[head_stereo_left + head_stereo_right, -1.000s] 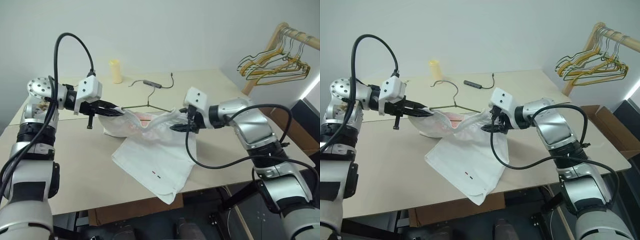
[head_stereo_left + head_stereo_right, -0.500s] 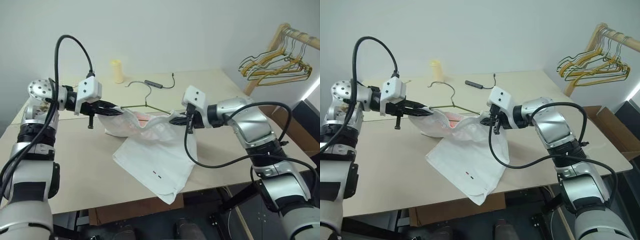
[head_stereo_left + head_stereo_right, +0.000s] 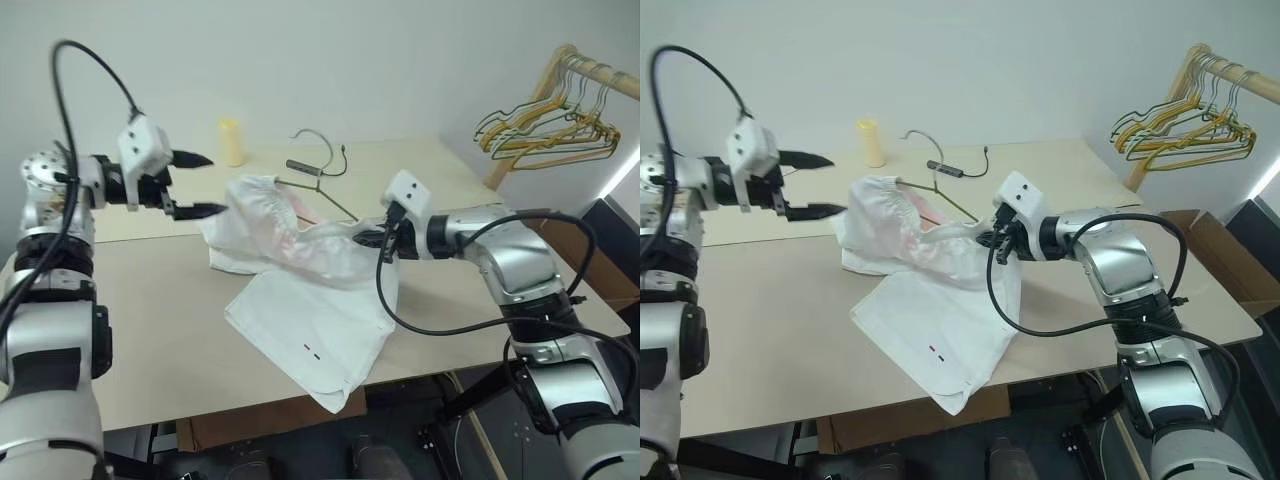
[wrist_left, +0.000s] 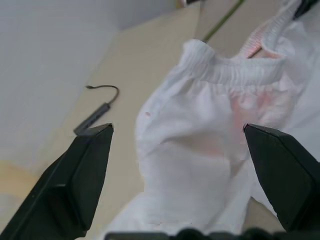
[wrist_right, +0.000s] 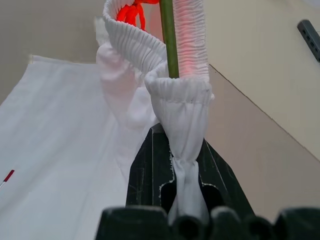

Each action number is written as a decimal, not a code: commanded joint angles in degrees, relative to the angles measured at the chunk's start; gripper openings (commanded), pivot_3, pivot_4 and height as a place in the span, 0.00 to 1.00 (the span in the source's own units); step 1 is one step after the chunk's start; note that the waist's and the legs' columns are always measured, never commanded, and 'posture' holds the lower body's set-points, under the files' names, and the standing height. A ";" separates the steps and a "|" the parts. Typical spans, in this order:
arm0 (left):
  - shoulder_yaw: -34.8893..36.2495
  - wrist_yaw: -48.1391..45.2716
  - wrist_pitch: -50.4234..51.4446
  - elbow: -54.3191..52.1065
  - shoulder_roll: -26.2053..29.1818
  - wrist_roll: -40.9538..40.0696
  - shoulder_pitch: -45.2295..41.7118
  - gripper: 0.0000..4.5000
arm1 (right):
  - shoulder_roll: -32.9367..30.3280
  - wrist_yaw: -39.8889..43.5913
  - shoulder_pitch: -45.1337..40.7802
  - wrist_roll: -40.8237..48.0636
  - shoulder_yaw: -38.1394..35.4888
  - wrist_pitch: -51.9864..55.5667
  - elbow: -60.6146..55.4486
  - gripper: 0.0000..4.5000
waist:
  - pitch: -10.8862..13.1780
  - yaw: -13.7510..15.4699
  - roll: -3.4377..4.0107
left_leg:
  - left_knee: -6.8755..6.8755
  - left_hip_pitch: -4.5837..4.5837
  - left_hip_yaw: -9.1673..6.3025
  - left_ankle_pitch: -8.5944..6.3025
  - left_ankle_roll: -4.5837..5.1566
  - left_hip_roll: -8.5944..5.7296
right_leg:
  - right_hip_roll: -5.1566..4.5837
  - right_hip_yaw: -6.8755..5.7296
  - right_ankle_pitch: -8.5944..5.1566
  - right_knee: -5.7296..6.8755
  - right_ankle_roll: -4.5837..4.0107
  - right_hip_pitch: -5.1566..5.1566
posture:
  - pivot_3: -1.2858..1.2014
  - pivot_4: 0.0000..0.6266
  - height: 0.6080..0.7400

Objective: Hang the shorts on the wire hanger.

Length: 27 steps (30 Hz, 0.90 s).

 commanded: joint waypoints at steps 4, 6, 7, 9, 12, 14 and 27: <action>9.41 -3.53 10.42 -11.20 -3.10 -13.75 3.92 0.99 | -1.19 -11.68 1.58 2.11 -12.88 17.48 -2.97 0.00 | 0.00 0.13 0.00 | 0.01 0.00 -0.01 0.00 0.00 0.00 | -0.02 -0.02 0.00 0.01 0.00 0.02 | 0.47 0.00 1.00; 11.16 -4.60 14.57 -18.01 -4.47 -17.96 8.44 0.99 | -2.35 -13.98 1.83 1.49 -13.57 22.46 -2.72 0.00 | 0.00 -0.08 0.01 | 0.00 -0.01 0.00 0.00 0.00 0.01 | -0.03 -0.01 0.00 -0.01 0.00 0.02 | 0.46 0.00 1.00; 11.73 -4.16 16.37 -21.85 -5.21 -19.61 11.13 0.99 | -2.53 -15.29 2.68 1.50 -15.26 24.03 -2.83 0.00 | 0.00 -0.38 0.00 | 0.00 0.00 0.02 0.00 0.00 0.00 | -0.03 0.02 0.00 0.00 0.00 0.02 | 0.46 0.00 1.00; 12.29 -2.35 19.17 -28.63 -6.36 -21.69 15.90 0.99 | -3.25 -17.50 4.35 1.74 -18.72 27.45 -3.24 0.00 | 0.00 -0.97 0.00 | -0.01 0.01 0.00 0.00 0.00 0.01 | -0.02 0.03 0.01 0.01 -0.01 0.02 | 0.46 0.00 1.00; 12.47 0.79 21.74 -35.55 -7.51 -23.19 21.16 0.99 | -4.46 -21.47 5.69 0.70 -23.81 31.93 -2.10 0.00 | 0.00 -1.60 0.00 | 0.01 0.01 -0.02 0.00 0.00 0.00 | -0.02 0.04 0.02 0.02 -0.01 0.03 | 0.46 0.00 1.00; 12.55 2.08 23.18 -39.08 -7.95 -24.22 23.82 0.99 | -5.52 -24.26 6.19 -0.44 -27.55 33.76 -0.17 0.00 | 0.00 -2.01 0.00 | 0.01 0.04 -0.03 0.00 0.00 -0.01 | -0.01 0.07 0.02 0.02 0.00 0.04 | 0.45 0.00 1.00; 13.67 3.91 27.14 -45.37 -7.63 -28.83 27.26 0.99 | -6.30 -47.45 1.75 -12.30 -39.52 31.09 7.15 0.00 | -0.01 -4.82 0.09 | -0.13 0.76 -0.08 -0.02 0.02 -0.04 | -0.01 0.10 -0.04 -0.19 0.08 0.78 | 0.45 0.00 1.00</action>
